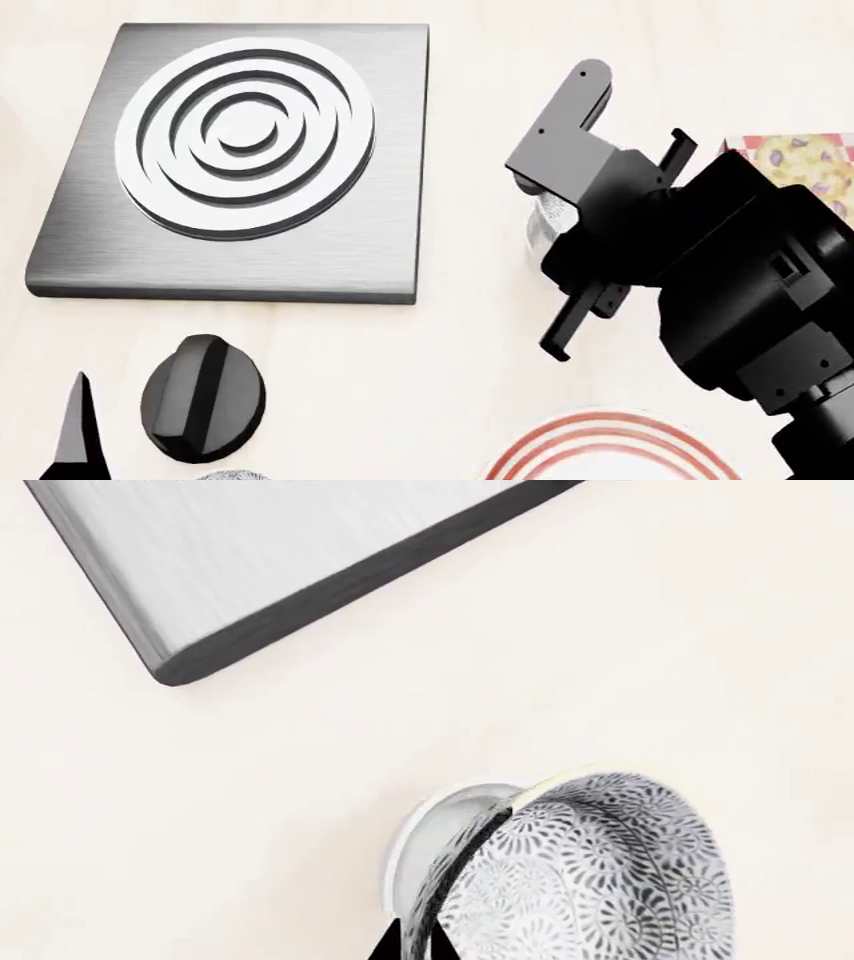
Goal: Pick the akita bowl on the ramekin and place it on the plate.
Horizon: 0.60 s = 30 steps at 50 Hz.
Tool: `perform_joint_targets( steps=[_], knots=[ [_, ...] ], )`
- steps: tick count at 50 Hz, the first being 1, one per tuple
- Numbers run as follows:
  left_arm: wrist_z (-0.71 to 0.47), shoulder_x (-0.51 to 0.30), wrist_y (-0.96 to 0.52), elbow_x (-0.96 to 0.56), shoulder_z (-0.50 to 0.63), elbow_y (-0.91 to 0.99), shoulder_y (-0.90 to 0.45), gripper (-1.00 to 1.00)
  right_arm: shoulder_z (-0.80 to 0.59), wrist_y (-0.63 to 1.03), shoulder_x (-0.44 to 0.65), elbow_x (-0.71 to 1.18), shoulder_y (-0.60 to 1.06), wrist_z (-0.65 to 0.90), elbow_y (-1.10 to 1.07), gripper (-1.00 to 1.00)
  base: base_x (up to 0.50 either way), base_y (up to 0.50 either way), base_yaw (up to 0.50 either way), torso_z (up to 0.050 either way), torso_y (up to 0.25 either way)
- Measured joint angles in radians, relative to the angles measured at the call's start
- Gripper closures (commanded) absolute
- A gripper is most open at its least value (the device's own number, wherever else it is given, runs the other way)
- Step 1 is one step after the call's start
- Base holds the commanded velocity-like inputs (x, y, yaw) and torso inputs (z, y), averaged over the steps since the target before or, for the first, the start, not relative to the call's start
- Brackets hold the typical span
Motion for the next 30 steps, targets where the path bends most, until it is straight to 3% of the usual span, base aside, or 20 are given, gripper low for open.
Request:
perform_joint_targets(
  steps=[17,30],
  knots=[
    [-0.002,-0.003,0.014,-0.012,0.002,-0.008,0.003,-1.0,-0.031,0.066,0.051,-0.021,0.073,-0.039,-0.08,1.0,0.0,0.0,0.0,0.0,0.0],
    [-0.005,-0.007,0.02,-0.02,0.004,-0.008,0.005,-1.0,-0.072,0.163,0.134,-0.029,0.159,-0.108,-0.276,1.0,0.0,0.0,0.0,0.0,0.0]
  ],
)
